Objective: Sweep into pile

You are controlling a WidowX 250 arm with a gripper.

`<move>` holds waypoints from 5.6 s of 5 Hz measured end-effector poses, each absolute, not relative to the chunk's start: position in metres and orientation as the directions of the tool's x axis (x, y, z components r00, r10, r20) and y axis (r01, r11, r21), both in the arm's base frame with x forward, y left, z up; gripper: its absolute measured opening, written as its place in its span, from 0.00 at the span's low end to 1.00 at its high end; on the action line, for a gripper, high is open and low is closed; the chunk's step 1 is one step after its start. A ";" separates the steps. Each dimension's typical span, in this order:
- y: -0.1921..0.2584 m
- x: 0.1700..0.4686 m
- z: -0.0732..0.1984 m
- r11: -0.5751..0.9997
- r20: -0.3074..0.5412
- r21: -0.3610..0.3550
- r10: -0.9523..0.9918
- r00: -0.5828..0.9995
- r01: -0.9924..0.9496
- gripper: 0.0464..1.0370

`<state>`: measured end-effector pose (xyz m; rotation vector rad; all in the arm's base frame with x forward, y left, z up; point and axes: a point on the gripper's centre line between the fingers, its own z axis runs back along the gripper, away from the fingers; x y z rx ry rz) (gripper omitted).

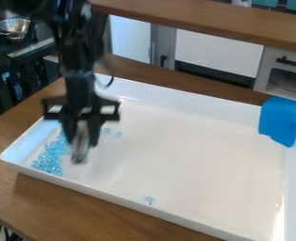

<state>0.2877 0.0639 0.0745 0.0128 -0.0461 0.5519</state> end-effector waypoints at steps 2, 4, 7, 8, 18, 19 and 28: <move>-0.012 0.307 0.089 0.900 0.067 -0.076 0.434 0.898 -0.429 0.34; -0.070 0.319 0.068 0.904 0.096 -0.012 0.426 0.900 -0.427 0.34; -0.061 0.316 0.046 0.919 0.134 0.073 0.377 0.916 -0.389 0.34; -0.057 0.305 0.035 0.928 0.115 0.093 0.351 0.929 -0.362 0.34; 0.073 0.265 0.035 0.872 0.092 0.436 0.203 0.975 -0.223 0.34; 0.077 0.263 0.036 0.865 0.091 0.451 0.202 0.975 -0.221 0.34; 0.061 0.364 0.069 0.199 -0.049 0.018 0.979 0.198 -0.980 0.34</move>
